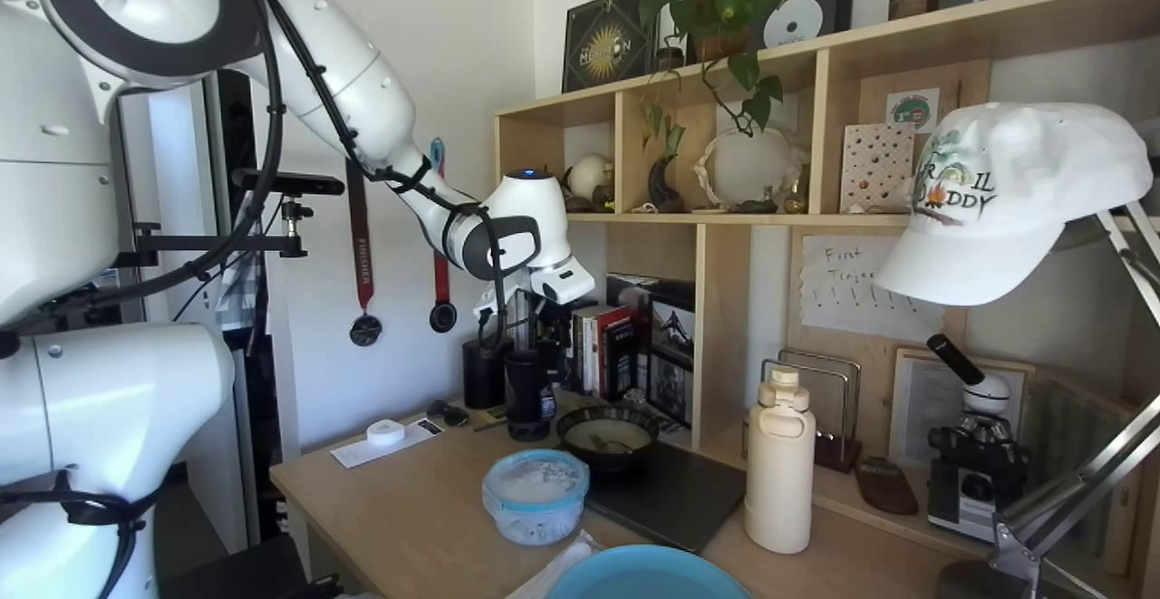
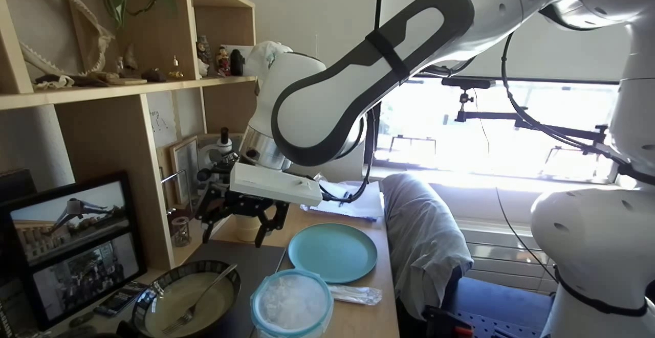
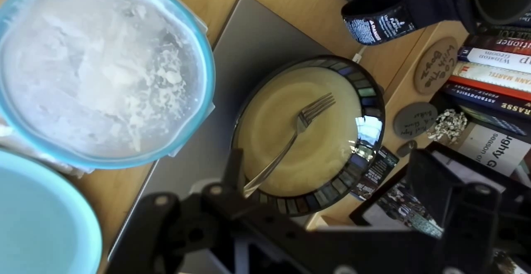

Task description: Move the blue plate to the right then put the brown bowl on the blue plate

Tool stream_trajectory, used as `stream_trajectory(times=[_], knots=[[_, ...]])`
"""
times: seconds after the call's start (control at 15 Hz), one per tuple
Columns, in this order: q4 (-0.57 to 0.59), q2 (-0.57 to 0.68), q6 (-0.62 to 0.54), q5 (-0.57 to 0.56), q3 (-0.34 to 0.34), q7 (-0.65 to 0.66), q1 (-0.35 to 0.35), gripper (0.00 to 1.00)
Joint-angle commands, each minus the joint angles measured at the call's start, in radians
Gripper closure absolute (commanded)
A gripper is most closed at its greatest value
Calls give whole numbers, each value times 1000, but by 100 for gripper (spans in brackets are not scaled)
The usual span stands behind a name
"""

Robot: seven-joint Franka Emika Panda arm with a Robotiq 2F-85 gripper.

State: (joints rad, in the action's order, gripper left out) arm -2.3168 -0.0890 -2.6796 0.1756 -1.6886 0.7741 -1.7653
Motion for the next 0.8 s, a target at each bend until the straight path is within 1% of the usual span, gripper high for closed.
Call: stream_trajectory(times=[0.0, 0.13, 0.2, 0.33, 0.4, 0.53, 0.67, 0.73], knots=[[-8, -42, -12, -29, -37, -21, -14, 0], [-11, -72, -13, -90, -93, -26, -40, 0], [-7, -94, -8, -138, -131, -26, -63, 0], [16, -161, 3, -246, -220, -17, -133, 0], [31, -198, 7, -305, -274, -4, -182, 0], [80, -292, 23, -425, -395, 18, -306, 0], [152, -395, 37, -530, -521, 34, -442, 0], [195, -440, 47, -563, -568, 39, -499, 0]])
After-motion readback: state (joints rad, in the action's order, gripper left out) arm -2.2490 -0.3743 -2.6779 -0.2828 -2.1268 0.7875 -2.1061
